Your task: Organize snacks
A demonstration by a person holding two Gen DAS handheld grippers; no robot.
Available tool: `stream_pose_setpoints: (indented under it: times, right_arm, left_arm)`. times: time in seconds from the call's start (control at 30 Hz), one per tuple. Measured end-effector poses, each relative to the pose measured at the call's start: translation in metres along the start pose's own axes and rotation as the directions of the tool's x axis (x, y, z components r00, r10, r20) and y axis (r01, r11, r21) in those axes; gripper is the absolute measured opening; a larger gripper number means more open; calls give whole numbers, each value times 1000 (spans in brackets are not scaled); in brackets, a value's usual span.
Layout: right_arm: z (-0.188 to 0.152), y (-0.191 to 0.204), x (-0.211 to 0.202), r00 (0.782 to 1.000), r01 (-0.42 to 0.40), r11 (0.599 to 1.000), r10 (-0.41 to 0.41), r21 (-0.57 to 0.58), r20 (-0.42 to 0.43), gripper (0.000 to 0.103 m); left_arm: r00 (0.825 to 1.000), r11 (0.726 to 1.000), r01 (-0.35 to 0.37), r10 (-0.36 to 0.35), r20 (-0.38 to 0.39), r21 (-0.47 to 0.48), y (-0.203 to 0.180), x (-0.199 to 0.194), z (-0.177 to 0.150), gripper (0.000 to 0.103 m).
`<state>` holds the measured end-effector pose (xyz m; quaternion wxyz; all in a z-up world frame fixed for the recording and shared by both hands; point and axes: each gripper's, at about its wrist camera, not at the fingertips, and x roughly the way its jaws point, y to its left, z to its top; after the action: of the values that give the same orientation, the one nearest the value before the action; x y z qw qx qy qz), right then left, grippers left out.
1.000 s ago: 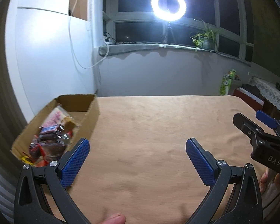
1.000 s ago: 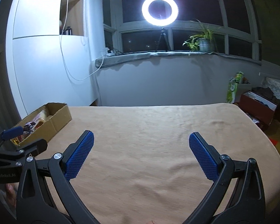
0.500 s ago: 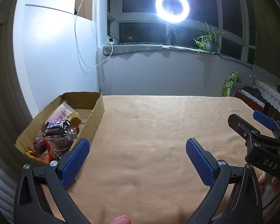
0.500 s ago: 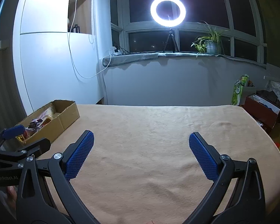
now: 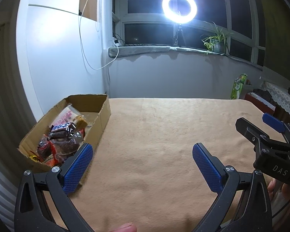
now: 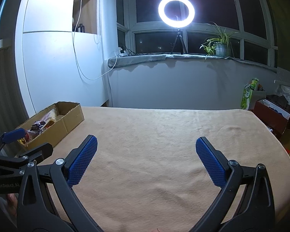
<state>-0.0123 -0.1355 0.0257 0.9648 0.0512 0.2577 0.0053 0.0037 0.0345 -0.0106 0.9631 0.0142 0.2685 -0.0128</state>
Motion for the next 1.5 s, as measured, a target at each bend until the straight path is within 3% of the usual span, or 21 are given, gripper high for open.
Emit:
stream_pose_setpoints:
  times: [1.5]
  right_arm:
    - [-2, 1, 5, 1000, 1, 1000, -1, 0, -11, 103]
  left_arm:
    - [1000, 1000, 1, -1, -8, -5, 1, 4, -1, 102]
